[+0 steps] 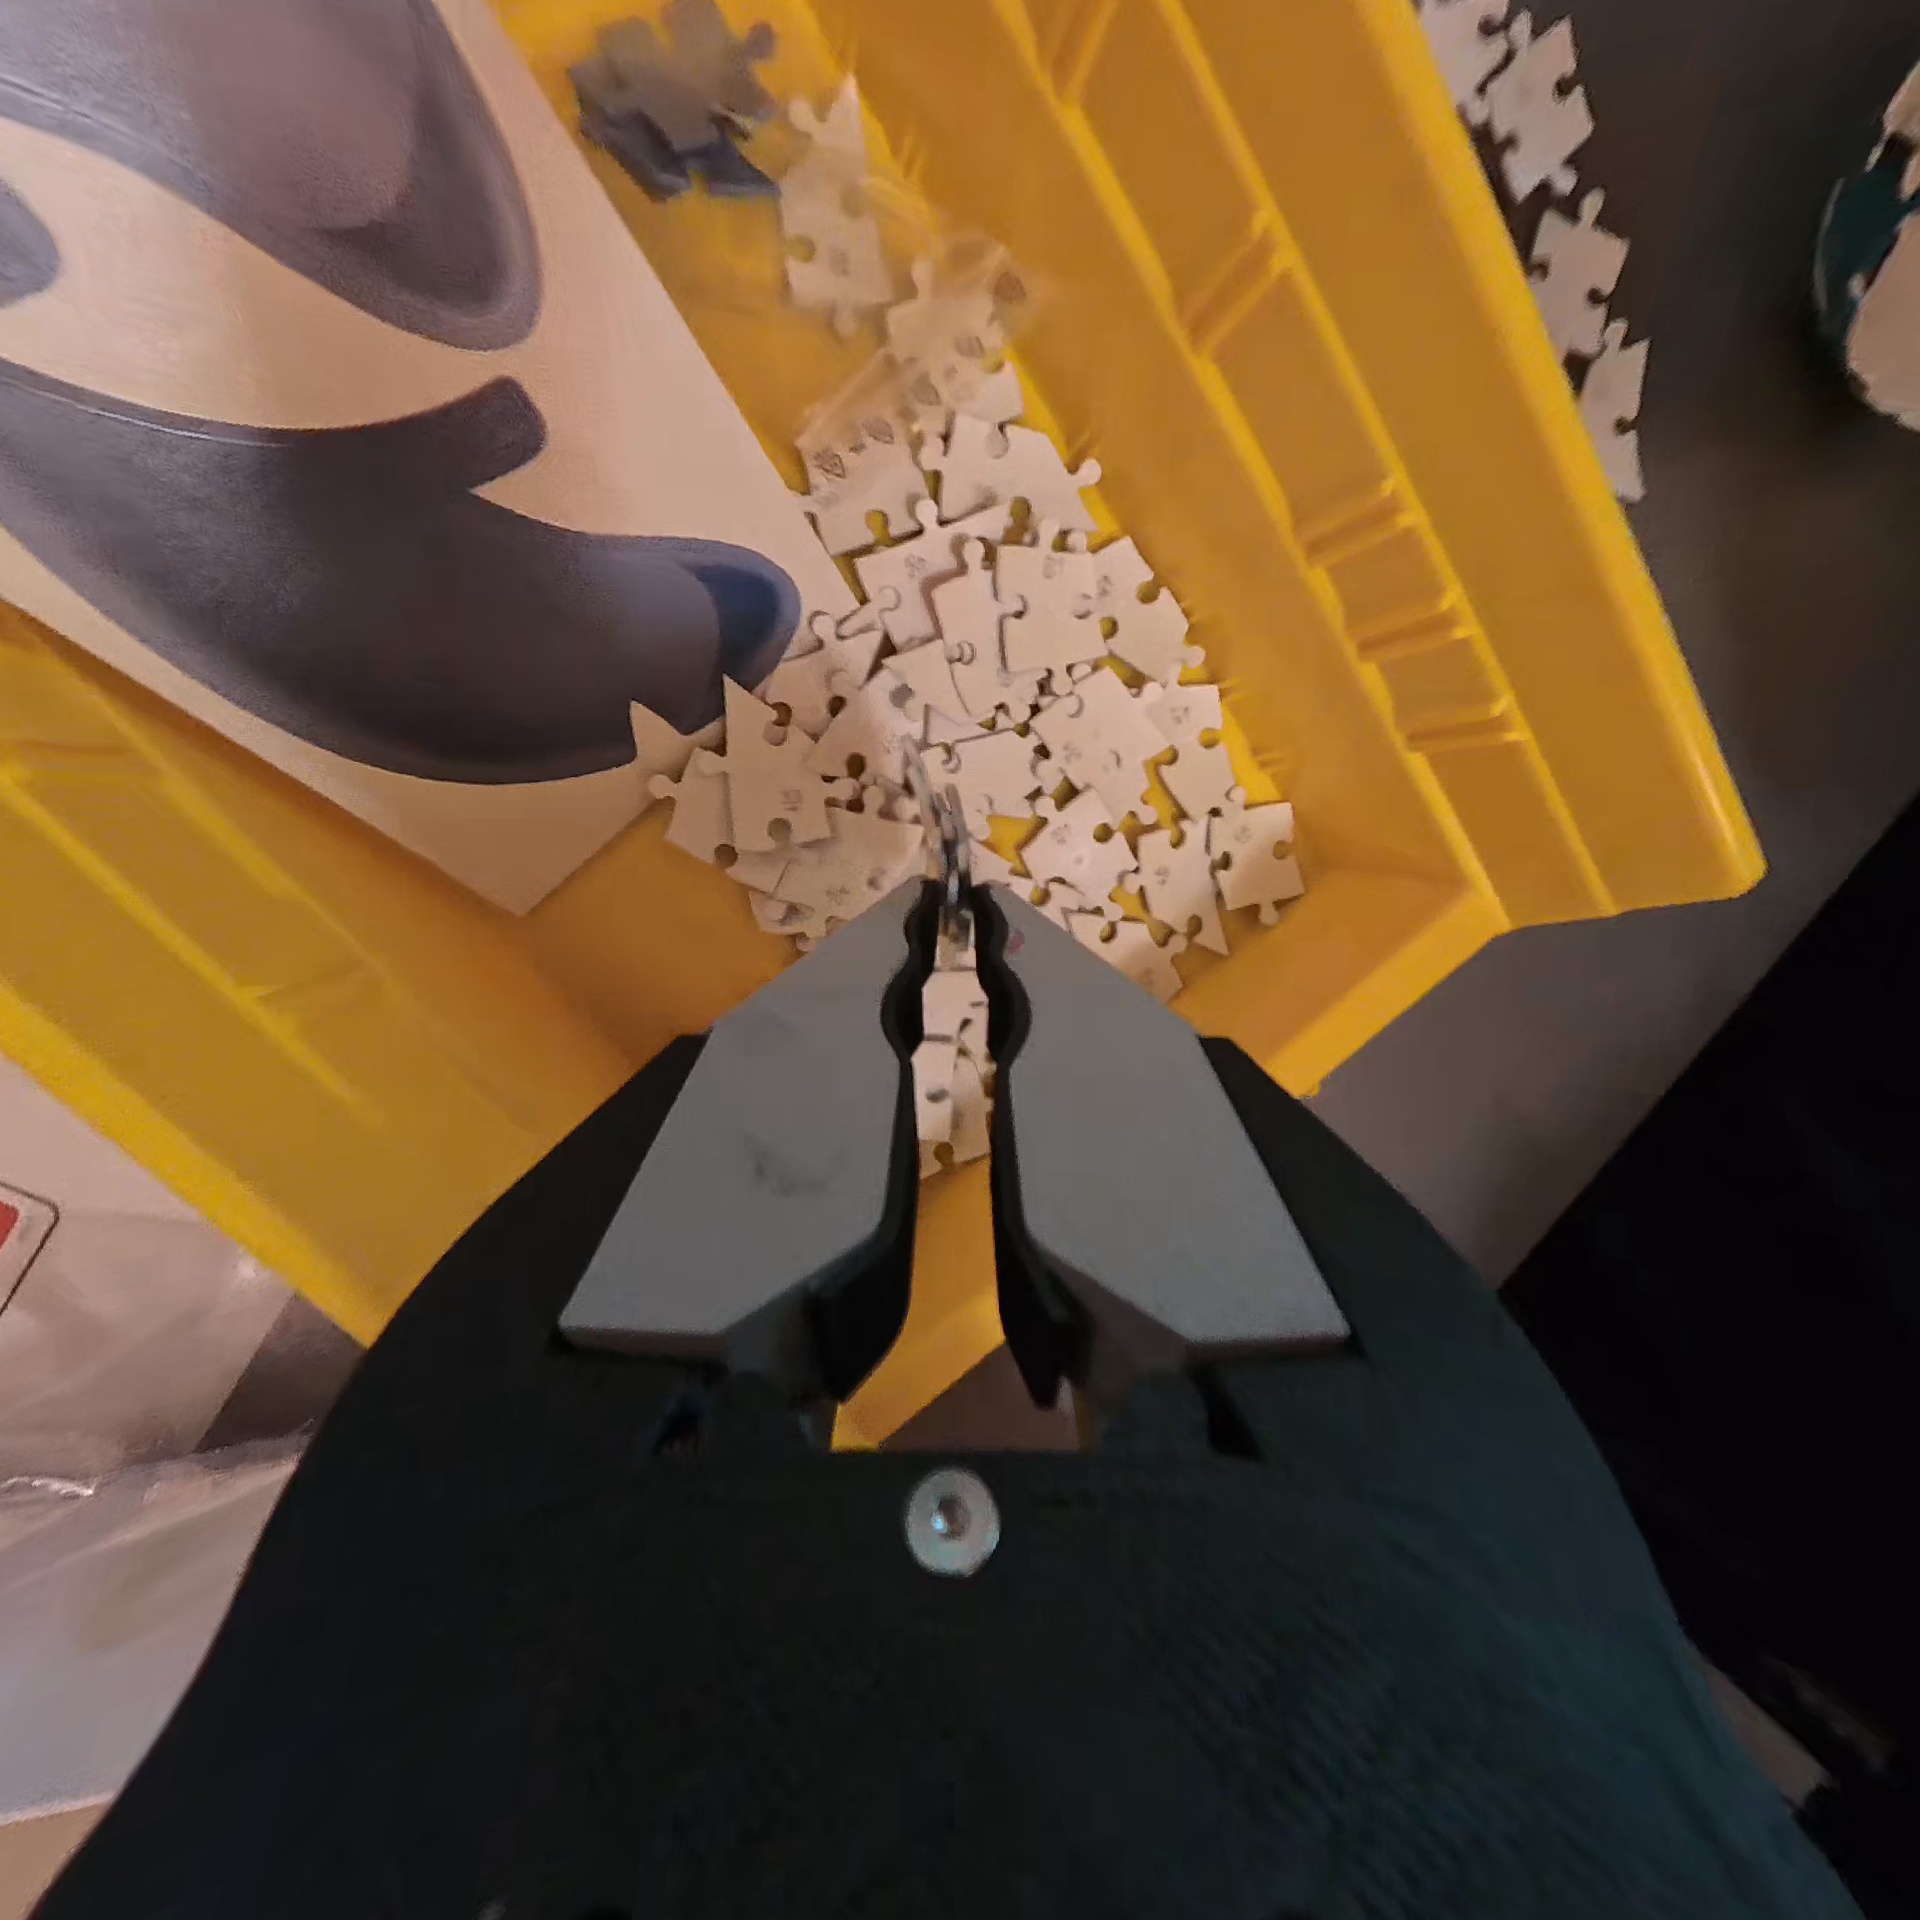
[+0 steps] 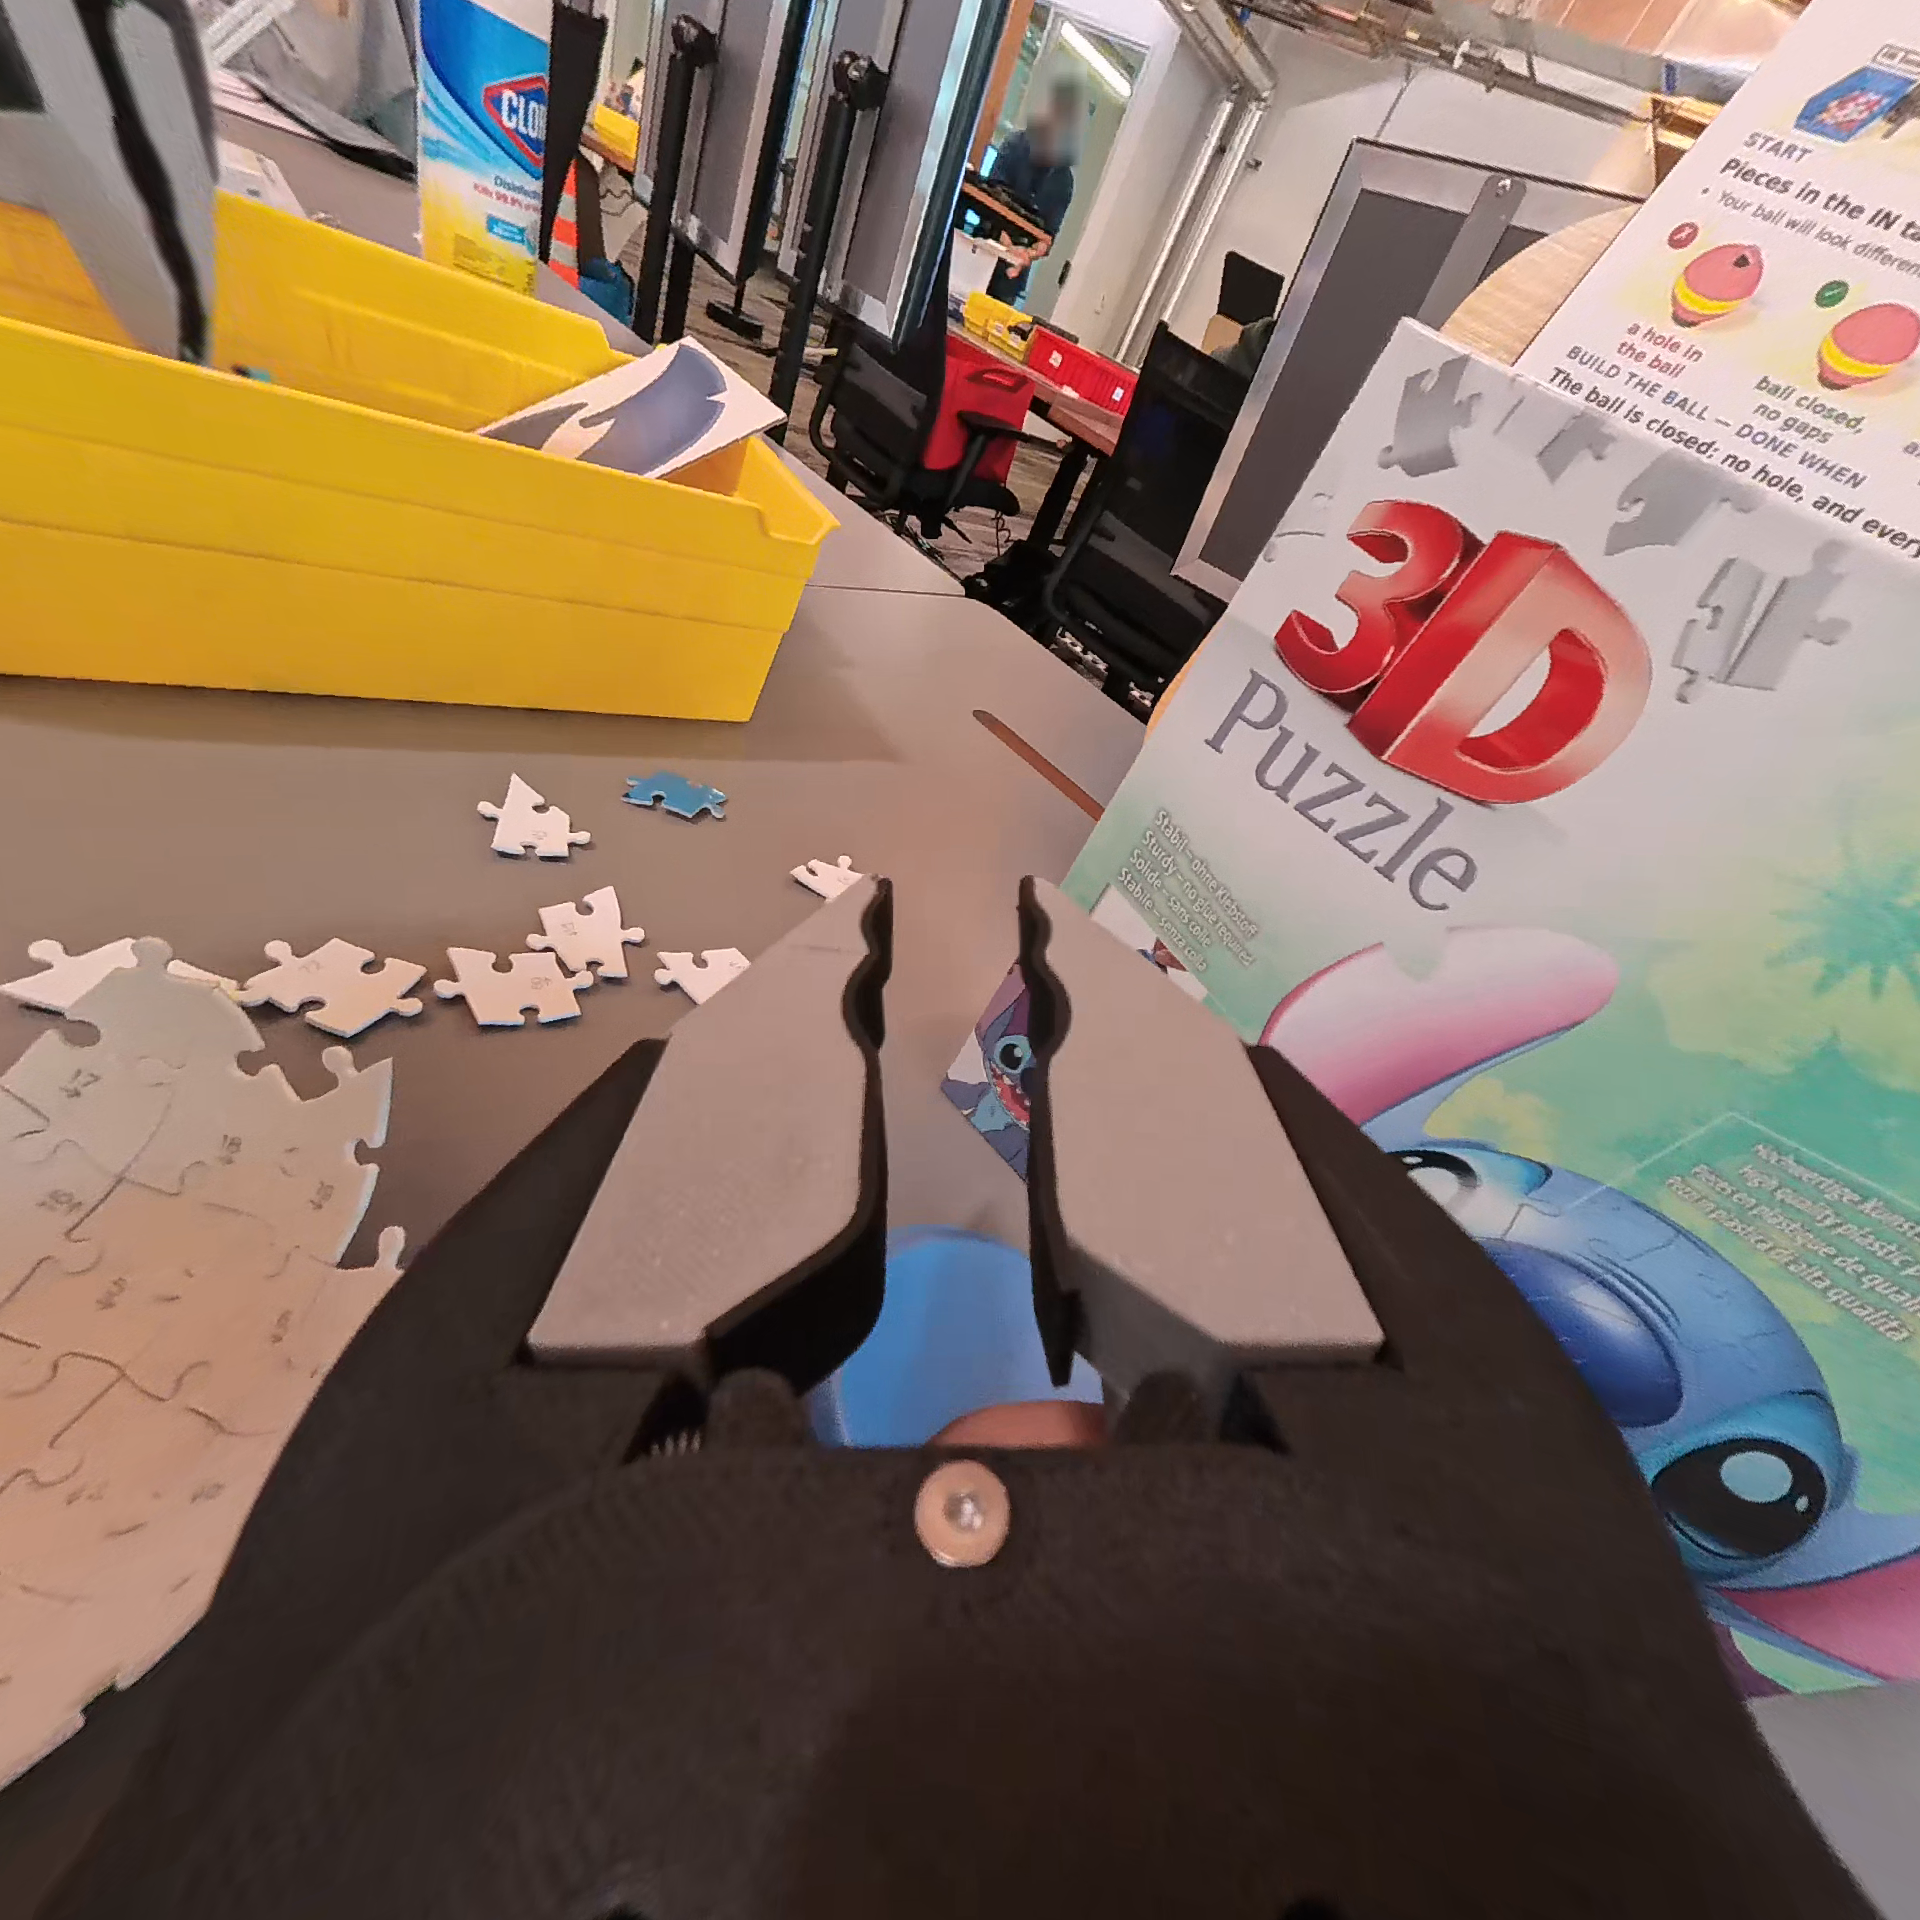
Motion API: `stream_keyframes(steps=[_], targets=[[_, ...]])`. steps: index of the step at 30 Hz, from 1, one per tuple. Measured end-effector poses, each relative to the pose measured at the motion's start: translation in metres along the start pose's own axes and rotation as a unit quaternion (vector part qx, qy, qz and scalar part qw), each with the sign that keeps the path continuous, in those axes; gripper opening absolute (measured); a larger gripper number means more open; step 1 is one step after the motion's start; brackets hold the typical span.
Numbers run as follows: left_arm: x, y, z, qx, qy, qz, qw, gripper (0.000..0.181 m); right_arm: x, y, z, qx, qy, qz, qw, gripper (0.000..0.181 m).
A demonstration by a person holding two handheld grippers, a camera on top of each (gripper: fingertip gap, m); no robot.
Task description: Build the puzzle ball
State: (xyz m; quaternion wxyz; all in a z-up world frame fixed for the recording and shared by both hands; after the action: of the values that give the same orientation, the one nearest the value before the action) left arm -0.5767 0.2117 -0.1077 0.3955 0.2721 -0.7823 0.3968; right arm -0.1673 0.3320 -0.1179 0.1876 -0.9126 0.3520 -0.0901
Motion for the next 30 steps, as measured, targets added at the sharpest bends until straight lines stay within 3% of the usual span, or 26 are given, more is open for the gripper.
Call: stream_keyframes(steps=[5, 10, 15, 19, 23, 27, 30], targets=[[-0.022, -0.011, 0.002, -0.031, 0.056, -0.025, 0.998, 0.012, 0.0, -0.001, 0.0, -0.002, 0.0, 0.008, 1.0, 0.02], [-0.03, -0.003, 0.003, -0.046, 0.083, -0.092, 0.991, 0.0, 0.003, -0.003, -0.002, -0.002, -0.005, 0.016, 1.0, 0.02], [-0.033, -0.01, 0.003, -0.051, 0.082, -0.061, 0.993, 0.018, 0.004, -0.007, -0.001, -0.004, -0.004, 0.021, 1.0, 0.02], [-0.029, -0.011, 0.004, -0.056, 0.089, -0.062, 0.993, 0.022, 0.003, -0.009, 0.002, -0.005, 0.002, 0.022, 1.0, 0.02], [-0.033, -0.021, 0.011, -0.05, 0.085, -0.014, 0.995, 0.024, 0.002, -0.009, 0.004, -0.005, 0.006, 0.021, 1.0, 0.02], [-0.047, -0.026, 0.013, -0.068, 0.104, -0.054, 0.991, 0.027, 0.001, -0.008, 0.005, -0.007, 0.008, 0.019, 1.0, 0.02], [-0.057, -0.028, 0.012, -0.071, 0.113, -0.046, 0.99, 0.027, 0.0, -0.007, 0.005, -0.007, 0.009, 0.016, 1.0, 0.02]])
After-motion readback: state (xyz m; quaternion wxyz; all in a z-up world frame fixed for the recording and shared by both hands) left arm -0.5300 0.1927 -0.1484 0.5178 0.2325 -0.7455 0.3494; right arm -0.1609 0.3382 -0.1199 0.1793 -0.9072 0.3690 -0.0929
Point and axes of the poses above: each gripper's, where its closed fingertips meet, x back along the fingers, z out of its underside, y = z × x across the jaws, the point moved 9 cm from there along x, back along the fingers, and after that the axes turned 14 degrees about z, right-handed, at the moved point
